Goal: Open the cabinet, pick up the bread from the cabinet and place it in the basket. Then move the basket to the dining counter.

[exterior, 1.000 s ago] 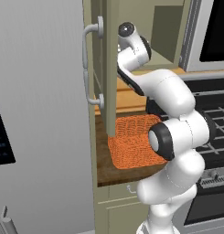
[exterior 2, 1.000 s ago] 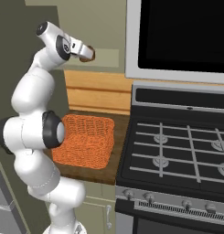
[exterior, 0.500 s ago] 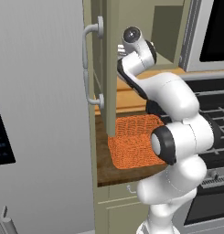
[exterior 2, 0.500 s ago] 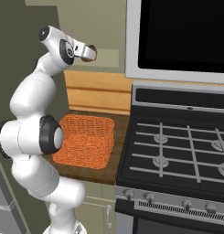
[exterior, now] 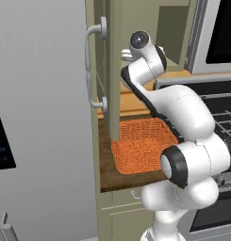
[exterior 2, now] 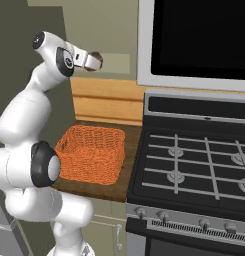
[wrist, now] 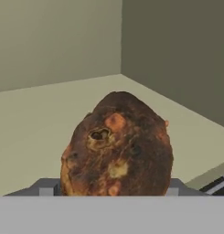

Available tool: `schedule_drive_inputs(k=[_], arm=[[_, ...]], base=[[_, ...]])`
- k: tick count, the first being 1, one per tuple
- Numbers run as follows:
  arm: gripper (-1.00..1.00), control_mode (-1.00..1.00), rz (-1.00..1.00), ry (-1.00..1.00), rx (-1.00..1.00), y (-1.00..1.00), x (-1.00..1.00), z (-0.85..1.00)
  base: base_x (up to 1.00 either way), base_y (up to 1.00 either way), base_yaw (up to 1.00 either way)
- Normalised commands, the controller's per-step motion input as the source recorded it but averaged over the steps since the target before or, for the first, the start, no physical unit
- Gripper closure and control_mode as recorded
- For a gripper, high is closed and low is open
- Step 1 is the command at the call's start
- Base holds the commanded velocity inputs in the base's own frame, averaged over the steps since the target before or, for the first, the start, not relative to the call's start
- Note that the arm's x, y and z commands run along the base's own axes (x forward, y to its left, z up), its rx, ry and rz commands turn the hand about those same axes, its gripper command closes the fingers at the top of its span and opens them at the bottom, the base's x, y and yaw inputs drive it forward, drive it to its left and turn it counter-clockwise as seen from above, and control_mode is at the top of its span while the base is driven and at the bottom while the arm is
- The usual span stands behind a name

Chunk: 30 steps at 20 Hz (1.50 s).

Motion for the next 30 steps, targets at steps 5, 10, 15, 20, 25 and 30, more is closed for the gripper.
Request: schedule_drive_inputs(k=[5, 10, 15, 20, 25, 30], arm=[[1.0, -1.0, 0.0, -0.16, -0.03, 0.0, -1.0, 0.06], [1.0, -1.0, 0.0, -0.01, 0.0, 0.02, -1.0, 0.09], [1.0, -1.0, 0.05, 0.08, 0.05, 0.0, -1.0, 0.13], [1.0, -1.0, 0.04, 0.6, 0.19, -0.01, -0.41, -0.12], [1.0, -1.0, 0.14, 0.49, 0.34, -0.36, -0.08, -0.97], [1.0, -1.0, 0.03, 0.09, 0.24, -0.27, 0.19, -1.0]], base=[[0.0, 0.0, 0.0], [0.0, 0.0, 0.0], [0.0, 0.0, 0.0], [0.0, 0.0, 0.0], [0.0, 0.0, 0.0], [0.0, 0.0, 0.0]])
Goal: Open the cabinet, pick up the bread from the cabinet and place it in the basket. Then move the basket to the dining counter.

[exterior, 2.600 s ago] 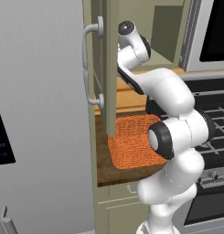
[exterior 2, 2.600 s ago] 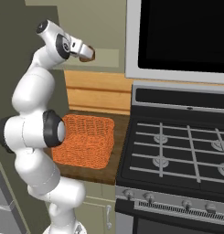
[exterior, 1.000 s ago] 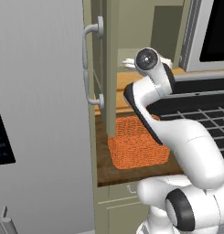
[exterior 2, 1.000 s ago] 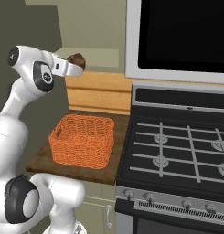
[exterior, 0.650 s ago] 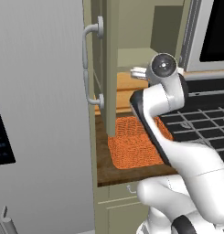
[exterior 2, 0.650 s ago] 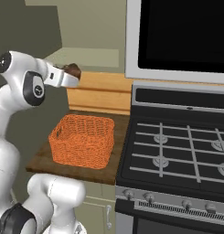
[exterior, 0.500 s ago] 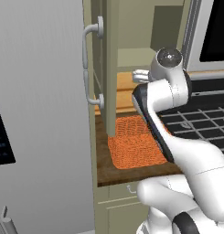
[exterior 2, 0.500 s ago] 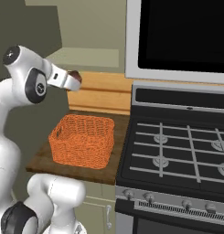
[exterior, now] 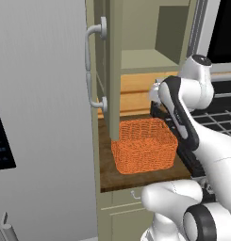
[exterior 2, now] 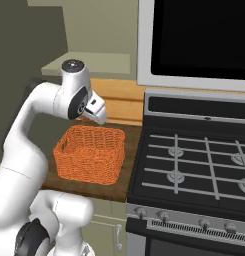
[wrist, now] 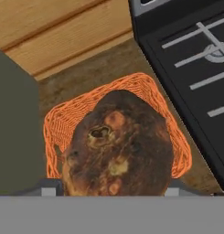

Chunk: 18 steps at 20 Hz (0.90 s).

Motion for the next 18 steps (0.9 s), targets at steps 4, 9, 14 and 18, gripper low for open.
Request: schedule_drive_inputs(k=[4, 9, 14, 18], arm=[[1.0, -1.0, 0.0, 0.21, 0.11, 0.0, 0.38, -0.89], [1.0, -1.0, 0.01, 0.25, 0.0, 0.0, 0.24, -0.69], [1.0, -1.0, 0.0, 0.27, 0.0, 0.01, 0.29, -0.49], [1.0, -1.0, 0.02, 0.25, 0.0, 0.21, 0.23, -0.52]], base=[[0.0, 0.0, 0.0], [0.0, 0.0, 0.0], [0.0, 0.0, 0.0], [0.0, 0.0, 0.0]])
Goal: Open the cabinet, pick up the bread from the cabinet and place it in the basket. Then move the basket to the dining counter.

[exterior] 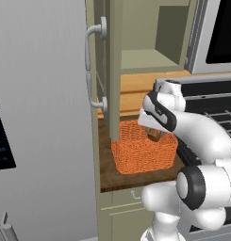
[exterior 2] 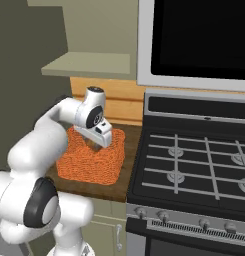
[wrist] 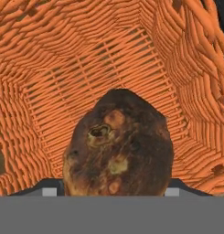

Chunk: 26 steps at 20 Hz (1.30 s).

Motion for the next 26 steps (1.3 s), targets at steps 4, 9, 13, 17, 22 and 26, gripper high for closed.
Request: schedule_drive_inputs(k=[4, 9, 13, 17, 22, 26], arm=[[1.0, -1.0, 0.07, 0.1, 0.0, 0.34, 0.2, -0.3], [1.0, -1.0, 0.08, 0.0, 0.0, 0.11, 0.27, -0.36], [1.0, -1.0, 0.05, 0.0, 0.0, 0.0, 0.31, -0.64], [1.0, -1.0, 0.02, 0.0, 0.0, 0.03, 0.25, -0.48], [-1.0, -1.0, 0.0, 0.02, 0.0, 0.04, 0.16, -0.22], [-1.0, -1.0, 0.0, 0.0, 0.0, 0.0, 0.0, 0.0]], base=[[0.0, 0.0, 0.0], [0.0, 0.0, 0.0], [0.0, 0.0, 0.0], [0.0, 0.0, 0.0], [0.0, 0.0, 0.0], [0.0, 0.0, 0.0]])
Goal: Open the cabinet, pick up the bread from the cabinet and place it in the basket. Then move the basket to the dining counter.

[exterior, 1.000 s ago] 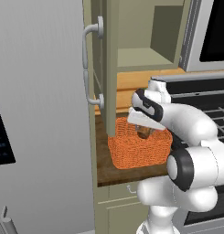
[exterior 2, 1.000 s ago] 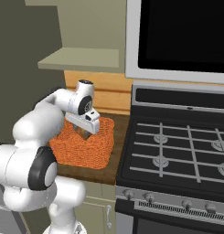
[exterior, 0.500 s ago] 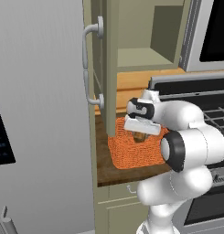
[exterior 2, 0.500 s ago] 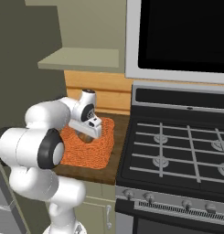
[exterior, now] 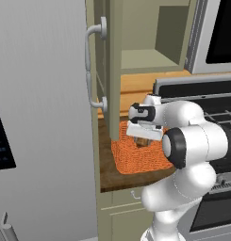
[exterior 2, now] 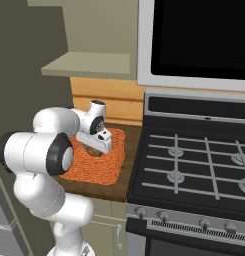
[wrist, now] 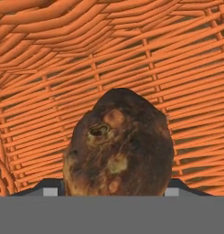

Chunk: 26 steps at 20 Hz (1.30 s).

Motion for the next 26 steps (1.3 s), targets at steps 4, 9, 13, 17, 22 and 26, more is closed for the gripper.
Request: schedule_drive_inputs(k=[4, 9, 13, 17, 22, 26], arm=[[-1.0, -1.0, -0.02, -0.04, -0.01, 0.02, 0.05, 0.2], [-1.0, -1.0, -0.02, -0.08, -0.03, 0.01, 0.0, 0.5], [-1.0, -1.0, -0.04, -0.09, -0.02, -0.11, -0.35, 0.65], [-1.0, -1.0, -0.03, -0.12, -0.04, -0.55, -0.81, 0.49], [-1.0, -1.0, 0.0, -0.06, -0.03, -0.82, -0.29, 0.25], [-1.0, -1.0, 0.03, -0.04, 0.0, -0.55, 0.04, 0.12]], base=[[0.0, 0.0, 0.0], [0.0, 0.0, 0.0], [0.0, 0.0, 0.0], [0.0, 0.0, 0.0], [0.0, 0.0, 0.0], [0.0, 0.0, 0.0]])
